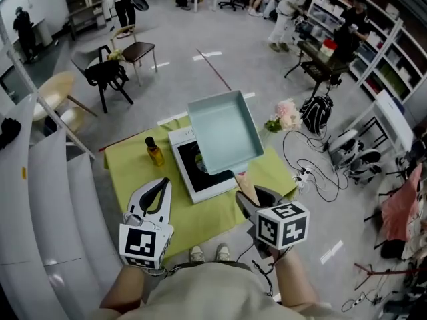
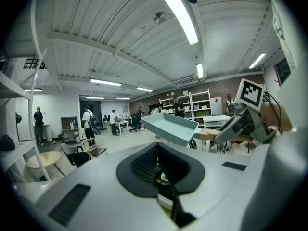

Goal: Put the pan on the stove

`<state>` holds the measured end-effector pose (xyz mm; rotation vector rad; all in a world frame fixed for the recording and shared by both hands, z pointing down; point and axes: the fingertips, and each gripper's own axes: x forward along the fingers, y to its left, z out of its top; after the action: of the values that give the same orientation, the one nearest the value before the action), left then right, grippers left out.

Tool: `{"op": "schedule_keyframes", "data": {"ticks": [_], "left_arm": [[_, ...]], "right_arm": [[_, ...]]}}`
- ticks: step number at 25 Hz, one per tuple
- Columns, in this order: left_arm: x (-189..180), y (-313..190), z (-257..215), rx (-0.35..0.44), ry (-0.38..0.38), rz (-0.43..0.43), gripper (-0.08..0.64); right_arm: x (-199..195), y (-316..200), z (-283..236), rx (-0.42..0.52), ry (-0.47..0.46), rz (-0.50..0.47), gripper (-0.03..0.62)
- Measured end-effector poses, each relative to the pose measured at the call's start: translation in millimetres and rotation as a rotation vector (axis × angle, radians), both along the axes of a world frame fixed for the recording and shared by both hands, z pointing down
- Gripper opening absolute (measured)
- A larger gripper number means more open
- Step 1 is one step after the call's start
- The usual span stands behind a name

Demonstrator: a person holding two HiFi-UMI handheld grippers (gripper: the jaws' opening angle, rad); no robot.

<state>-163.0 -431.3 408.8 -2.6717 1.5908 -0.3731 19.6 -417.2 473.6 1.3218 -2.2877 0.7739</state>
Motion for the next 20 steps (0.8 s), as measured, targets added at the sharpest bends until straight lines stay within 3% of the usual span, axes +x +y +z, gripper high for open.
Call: {"op": "schedule_keyframes", "data": {"ticks": [20], "left_arm": [[11, -29, 94, -0.215, -0.037, -0.039, 0.007]], "right_arm": [[-5, -26, 120, -0.253, 0.036, -0.052, 0.150]]}}
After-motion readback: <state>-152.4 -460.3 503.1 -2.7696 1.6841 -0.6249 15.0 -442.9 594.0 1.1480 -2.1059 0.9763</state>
